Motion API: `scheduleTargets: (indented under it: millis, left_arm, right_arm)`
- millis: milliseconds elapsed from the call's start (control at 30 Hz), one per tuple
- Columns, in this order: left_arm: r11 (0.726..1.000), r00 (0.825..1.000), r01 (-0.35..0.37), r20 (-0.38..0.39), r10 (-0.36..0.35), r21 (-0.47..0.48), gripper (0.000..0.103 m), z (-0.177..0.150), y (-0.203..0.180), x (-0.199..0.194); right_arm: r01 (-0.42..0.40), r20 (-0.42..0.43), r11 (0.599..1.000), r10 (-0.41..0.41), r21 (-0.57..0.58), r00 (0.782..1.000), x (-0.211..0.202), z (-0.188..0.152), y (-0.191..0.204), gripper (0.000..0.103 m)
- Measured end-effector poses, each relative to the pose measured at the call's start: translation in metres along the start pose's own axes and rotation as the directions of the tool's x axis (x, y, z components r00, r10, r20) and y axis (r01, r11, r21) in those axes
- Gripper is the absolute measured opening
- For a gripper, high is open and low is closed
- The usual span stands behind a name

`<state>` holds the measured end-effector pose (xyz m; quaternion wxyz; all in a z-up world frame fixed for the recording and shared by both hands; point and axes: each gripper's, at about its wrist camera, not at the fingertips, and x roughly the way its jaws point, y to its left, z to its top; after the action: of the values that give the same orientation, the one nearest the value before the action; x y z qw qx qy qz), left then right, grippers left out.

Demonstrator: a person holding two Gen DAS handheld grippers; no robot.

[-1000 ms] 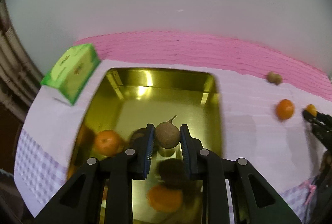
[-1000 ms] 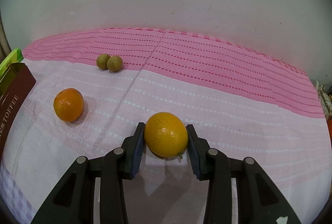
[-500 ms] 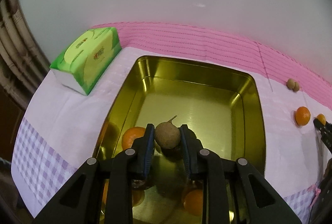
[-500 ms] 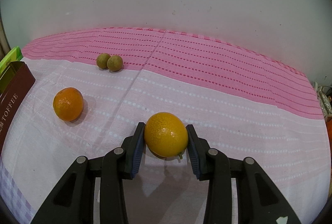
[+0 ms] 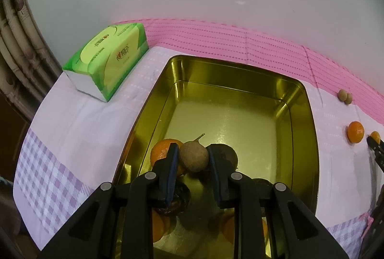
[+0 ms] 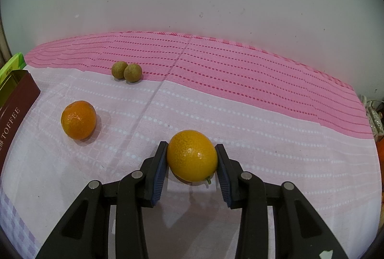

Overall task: Organize fruits
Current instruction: 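Carry the small brown fruit into the tin with the left gripper and release, then lift the open left gripper up out of the tin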

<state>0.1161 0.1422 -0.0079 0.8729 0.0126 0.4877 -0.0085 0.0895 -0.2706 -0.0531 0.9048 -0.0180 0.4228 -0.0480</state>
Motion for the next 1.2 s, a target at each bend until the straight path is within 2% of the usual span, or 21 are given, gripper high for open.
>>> scheduleTargets:
  millis: [433, 833, 1200]
  left_arm:
    - [1.0, 1.0, -0.006, -0.004, 0.006, 0.015, 0.028, 0.0, 0.001, -0.003]
    - [1.0, 0.999, -0.002, 0.033, 0.001, 0.023, 0.053, -0.002, 0.003, -0.019]
    - [0.998, 0.996, -0.036, 0.081, 0.032, 0.042, 0.057, -0.008, 0.012, -0.036]
  right_arm:
    - [0.005, 0.001, 1.0, -0.005, -0.006, 1.0, 0.0, 0.001, 0.0, 0.036]
    - [0.007, 0.001, 1.0, -0.007, -0.009, 1.0, 0.001, 0.001, 0.001, 0.037]
    - [-0.003, -0.001, 1.0, 0.003, 0.014, 1.0, 0.001, 0.0, -0.005, 0.039]
